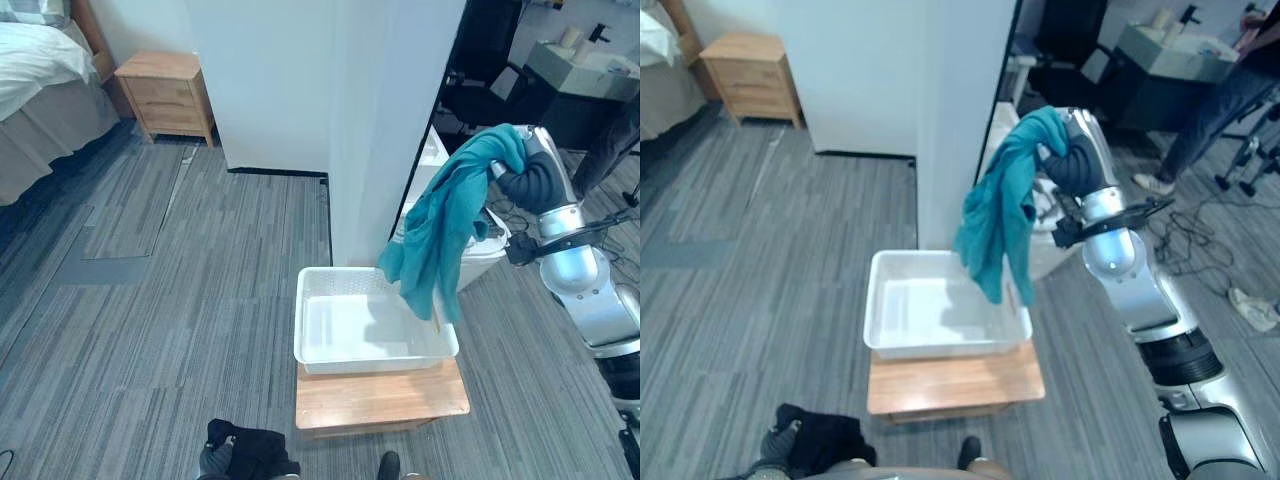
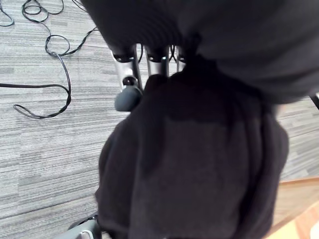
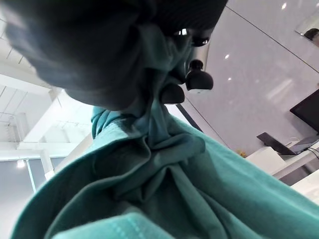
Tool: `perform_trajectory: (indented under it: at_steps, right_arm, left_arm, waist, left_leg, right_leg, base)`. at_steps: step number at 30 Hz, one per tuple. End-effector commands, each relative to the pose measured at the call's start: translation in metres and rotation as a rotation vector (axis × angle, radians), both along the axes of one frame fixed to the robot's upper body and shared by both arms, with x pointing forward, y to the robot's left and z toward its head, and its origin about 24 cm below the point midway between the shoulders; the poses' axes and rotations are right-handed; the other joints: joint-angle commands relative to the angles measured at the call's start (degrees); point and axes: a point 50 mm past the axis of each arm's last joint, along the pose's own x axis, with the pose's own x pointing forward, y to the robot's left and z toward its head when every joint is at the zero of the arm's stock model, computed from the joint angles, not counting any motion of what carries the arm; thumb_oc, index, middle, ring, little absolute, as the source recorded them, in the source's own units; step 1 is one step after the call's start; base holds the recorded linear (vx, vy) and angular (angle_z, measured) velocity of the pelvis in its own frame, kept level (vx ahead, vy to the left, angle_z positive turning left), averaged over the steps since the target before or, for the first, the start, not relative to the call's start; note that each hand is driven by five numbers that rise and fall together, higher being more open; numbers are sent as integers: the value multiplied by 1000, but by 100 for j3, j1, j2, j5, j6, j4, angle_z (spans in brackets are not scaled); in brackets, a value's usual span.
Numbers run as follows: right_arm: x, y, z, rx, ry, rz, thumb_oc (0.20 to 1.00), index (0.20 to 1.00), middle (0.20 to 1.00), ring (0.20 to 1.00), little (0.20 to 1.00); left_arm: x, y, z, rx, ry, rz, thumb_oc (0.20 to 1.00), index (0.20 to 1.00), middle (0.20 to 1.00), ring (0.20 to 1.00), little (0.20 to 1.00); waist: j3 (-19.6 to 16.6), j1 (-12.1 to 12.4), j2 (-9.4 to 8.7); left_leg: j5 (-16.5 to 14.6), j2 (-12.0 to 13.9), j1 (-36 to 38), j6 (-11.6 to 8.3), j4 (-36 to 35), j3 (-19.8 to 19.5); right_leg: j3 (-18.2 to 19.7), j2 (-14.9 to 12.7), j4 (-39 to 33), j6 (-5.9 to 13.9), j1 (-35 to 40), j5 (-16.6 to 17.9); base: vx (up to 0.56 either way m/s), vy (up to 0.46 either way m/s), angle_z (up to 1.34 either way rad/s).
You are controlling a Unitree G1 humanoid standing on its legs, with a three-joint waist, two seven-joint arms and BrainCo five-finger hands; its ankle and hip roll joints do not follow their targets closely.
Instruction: Tidy up the quilt and then pick up the clothes from the bed and put them into the laundry hamper.
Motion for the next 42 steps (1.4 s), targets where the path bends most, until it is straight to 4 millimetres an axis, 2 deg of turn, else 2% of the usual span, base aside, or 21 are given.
perform_trajectory:
  at_steps: [1, 5, 6, 7, 9, 15, 16, 17, 18, 21, 23, 25, 27, 28, 30, 31, 33, 34, 38, 39, 42]
  right_arm:
    - [-1, 11, 43, 14, -157, 73, 200, 200, 200, 200, 200]
    - [6, 30, 24, -21, -53, 143, 200, 200, 200, 200, 200]
    - [12, 45, 5, -51, 35, 185, 200, 200, 200, 200, 200]
    - [12, 45, 5, -51, 35, 187, 200, 200, 200, 200, 200]
    - [21, 60, -21, -105, 143, 196, 200, 200, 200, 200, 200]
    - [51, 64, -64, -180, 305, 63, 200, 200, 200, 200, 200]
    - [66, 52, -78, -252, 351, -59, 325, 325, 325, 325, 325]
    - [66, 52, -78, -252, 349, -59, 620, 620, 620, 620, 620]
    - [74, 42, -82, -322, 360, -135, 1000, 1000, 1000, 1000, 1000]
    - [90, 14, -92, -520, 374, -345, 1000, 1000, 1000, 1000, 1000]
    - [91, -9, -105, -653, 386, -468, 1000, 1000, 1000, 1000, 1000]
    - [84, -28, -112, -722, 377, -526, 1000, 1000, 1000, 1000, 1000]
    - [64, -59, -122, -792, 367, -582, 1000, 1000, 1000, 1000, 1000]
    - [64, -60, -122, -791, 369, -584, 1000, 1000, 1000, 1000, 1000]
    - [37, -85, -139, -799, 392, -611, 1000, 1000, 1000, 1000, 1000]
    - [36, -86, -139, -798, 394, -613, 1000, 1000, 1000, 1000, 1000]
    - [17, -97, -147, -767, 416, -621, 1000, 1000, 1000, 1000, 1000]
    - [0, -103, -160, -712, 457, -622, 1000, 1000, 1000, 1000, 1000]
    - [-33, -111, -189, -651, 564, -622, 1000, 1000, 1000, 1000, 1000]
    - [-33, -111, -188, -650, 565, -625, 1000, 1000, 1000, 1000, 1000]
    - [-55, -114, -210, -622, 655, -617, 1000, 1000, 1000, 1000, 1000]
  left_arm:
    - [22, -4, 4, 27, -55, -57, 200, 200, 200, 200, 200]
    - [26, -7, 5, 17, -74, -57, 200, 200, 200, 200, 200]
    - [29, -8, 6, 15, -88, -58, 200, 200, 200, 200, 200]
    - [29, -8, 6, 15, -88, -57, 200, 200, 200, 200, 200]
    - [32, -9, 9, 11, -111, -66, 200, 200, 200, 200, 200]
    - [50, -13, 21, 15, -207, -111, 200, 200, 200, 200, 200]
    - [60, -15, 30, 11, -270, -137, 200, 200, 200, 200, 200]
    - [60, -15, 30, 11, -271, -137, 200, 200, 200, 200, 200]
    - [65, -16, 35, 2, -304, -146, 200, 200, 200, 200, 200]
    - [81, -17, 52, -23, -423, -159, 200, 200, 200, 200, 200]
    - [98, -16, 78, -17, -570, -183, 200, 200, 200, 200, 200]
    - [107, -13, 97, -2, -658, -206, 200, 200, 200, 200, 200]
    - [122, -8, 130, 40, -803, -256, 200, 200, 200, 200, 200]
    - [121, -8, 130, 40, -802, -258, 200, 200, 200, 200, 200]
    - [133, -4, 158, 90, -920, -306, 200, 200, 200, 200, 200]
    - [133, -5, 158, 90, -919, -309, 200, 200, 200, 200, 200]
    - [140, -6, 183, 121, -1011, -368, 200, 200, 200, 200, 200]
    - [148, -10, 206, 144, -1104, -416, 200, 200, 200, 200, 200]
    - [164, -20, 232, 191, -1204, -470, 200, 200, 200, 200, 200]
    - [164, -21, 232, 191, -1205, -472, 200, 200, 200, 200, 200]
    - [177, -30, 243, 245, -1233, -528, 200, 200, 200, 200, 200]
  waist:
    - [-102, 150, 294]
    - [-63, 210, 306]
    - [-19, 292, 307]
    - [-23, 284, 305]
    - [57, 451, 286]
    - [277, 790, 281]
    - [352, 946, 340]
    - [352, 934, 341]
    - [389, 988, 371]
    - [426, 1073, 469]
    - [422, 1050, 583]
    - [378, 997, 636]
    - [332, 842, 685]
    - [324, 851, 683]
    - [262, 604, 708]
    - [255, 619, 704]
    - [205, 445, 729]
    - [163, 222, 760]
    - [101, -188, 802]
    - [92, -167, 802]
    - [63, -483, 826]
  left_leg:
    - [-323, 145, 142, -218, -9, 122]
    - [-289, 161, 98, -230, -9, 95]
    - [-269, 171, 51, -229, -9, 65]
    - [-269, 171, 48, -229, -9, 64]
    - [-241, 181, -38, -238, -9, -10]
    - [-107, 198, -351, -289, -9, -229]
    - [-49, 197, -499, -328, -9, -343]
    - [-46, 198, -507, -329, -9, -351]
    - [-27, 196, -557, -349, -9, -399]
    - [-4, 190, -591, -385, -9, -445]
    - [15, 183, -585, -391, -9, -427]
    - [2, 184, -539, -385, -9, -391]
    - [-53, 192, -405, -387, -9, -312]
    - [-34, 190, -420, -382, -9, -312]
    - [-109, 207, -246, -385, -9, -194]
    - [-90, 205, -260, -380, -9, -193]
    - [-128, 212, -154, -380, -9, -119]
    - [-175, 224, -42, -390, -9, -26]
    - [-223, 240, 113, -387, -9, 190]
    - [-200, 240, 90, -382, -9, 196]
    - [-239, 262, 187, -390, -9, 352]
  right_leg:
    - [-230, -58, 465, 397, 334, -1045]
    - [-270, -57, 473, 385, 313, -1055]
    - [-320, -62, 474, 378, 290, -1059]
    - [-321, -62, 474, 377, 288, -1060]
    - [-429, -59, 448, 369, 278, -1062]
    - [-664, -58, 404, 340, 181, -1059]
    - [-819, -68, 384, 330, 124, -1050]
    - [-827, -66, 383, 329, 121, -1049]
    - [-882, -68, 355, 329, 128, -1045]
    - [-947, -77, 314, 338, 157, -1038]
    - [-937, -93, 270, 347, 193, -1011]
    - [-902, -111, 253, 364, 228, -1005]
    - [-826, -128, 259, 380, 312, -1033]
    - [-826, -129, 254, 377, 299, -1015]
    - [-748, -139, 249, 397, 376, -1044]
    - [-748, -140, 242, 394, 365, -1025]
    - [-684, -147, 216, 404, 421, -1037]
    - [-614, -153, 195, 419, 462, -1053]
    - [-451, -152, 162, 442, 496, -1056]
    - [-445, -151, 155, 435, 472, -1032]
    - [-305, -152, 118, 450, 471, -1010]
  base:
    - [30, -11, 3]
    - [13, -4, 2]
    - [0, 0, 0]
    - [0, 0, 0]
    - [8, -8, 8]
    - [-53, -28, 21]
    - [-72, -25, 41]
    - [-56, -24, 56]
    - [-12, -16, 37]
    - [-29, 0, 31]
    - [-46, 16, 8]
    - [0, -2, -2]
    - [16, -12, -9]
    - [22, -19, -12]
    - [33, -20, -13]
    - [45, -9, -7]
    - [37, -10, -31]
    - [42, -6, -42]
    - [28, -4, -37]
    - [22, -1, -28]
    - [24, -7, -30]
